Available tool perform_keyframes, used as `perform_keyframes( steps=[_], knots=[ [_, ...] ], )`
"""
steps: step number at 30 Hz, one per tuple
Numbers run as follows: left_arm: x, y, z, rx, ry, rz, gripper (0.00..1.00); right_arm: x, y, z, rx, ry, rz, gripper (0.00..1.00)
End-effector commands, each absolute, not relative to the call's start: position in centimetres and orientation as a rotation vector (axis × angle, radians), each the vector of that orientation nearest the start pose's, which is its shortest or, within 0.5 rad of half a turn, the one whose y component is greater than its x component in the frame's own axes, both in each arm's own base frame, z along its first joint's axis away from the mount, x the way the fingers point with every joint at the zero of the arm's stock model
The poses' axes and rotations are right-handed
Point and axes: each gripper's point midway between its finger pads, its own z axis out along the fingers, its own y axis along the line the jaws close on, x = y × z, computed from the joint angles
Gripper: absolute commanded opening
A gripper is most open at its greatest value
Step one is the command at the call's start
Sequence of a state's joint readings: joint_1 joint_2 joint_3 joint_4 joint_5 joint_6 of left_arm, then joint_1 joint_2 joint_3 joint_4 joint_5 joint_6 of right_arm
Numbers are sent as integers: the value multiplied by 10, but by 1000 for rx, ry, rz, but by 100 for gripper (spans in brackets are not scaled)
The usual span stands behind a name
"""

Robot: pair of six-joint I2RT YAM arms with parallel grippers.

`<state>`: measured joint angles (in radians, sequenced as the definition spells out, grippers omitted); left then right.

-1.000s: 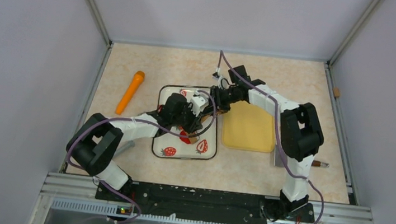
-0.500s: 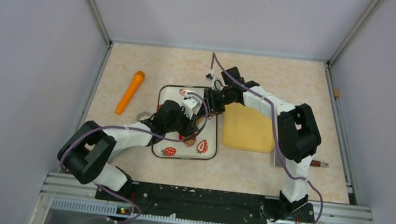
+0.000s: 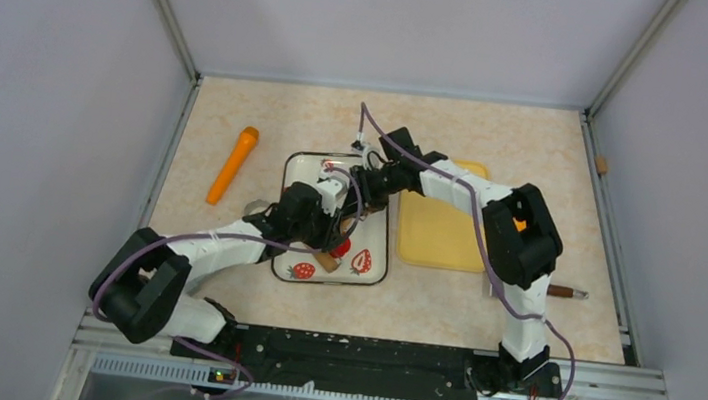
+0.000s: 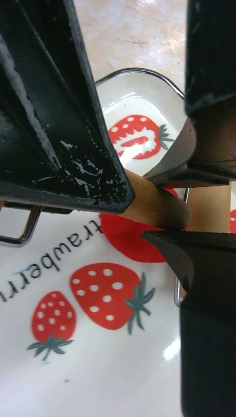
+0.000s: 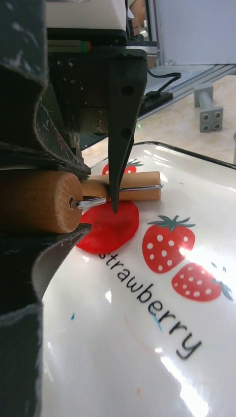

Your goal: Roll out the dumpling wrappers from the dough

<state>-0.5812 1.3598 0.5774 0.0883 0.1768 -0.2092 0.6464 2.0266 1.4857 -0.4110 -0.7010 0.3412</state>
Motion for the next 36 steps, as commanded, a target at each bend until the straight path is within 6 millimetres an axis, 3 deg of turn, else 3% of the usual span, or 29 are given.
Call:
perform_keyframes(
  steps=[1,4,9,13,17,23,30,36],
  knots=[
    [253,-180,33,214,2469,-457,0,285,364,54,-738,2674,1071,0],
    [263,-184,62,236,2406,-467,0,291,375,88,-777,2588,1139,0],
    [272,-206,138,378,2196,-591,0,287,380,162,-843,2406,1323,0],
    [275,-222,163,503,2062,-611,0,286,369,186,-895,2334,1267,0],
    [291,-228,151,485,2026,-563,0,305,351,172,-877,2353,1024,0],
    [312,-231,128,461,1969,-509,0,322,348,154,-908,2349,899,0],
    [300,-228,78,454,2104,-511,0,318,352,119,-963,2402,855,0],
    [294,-234,43,437,2141,-559,0,325,334,90,-962,2478,677,0]
  ],
)
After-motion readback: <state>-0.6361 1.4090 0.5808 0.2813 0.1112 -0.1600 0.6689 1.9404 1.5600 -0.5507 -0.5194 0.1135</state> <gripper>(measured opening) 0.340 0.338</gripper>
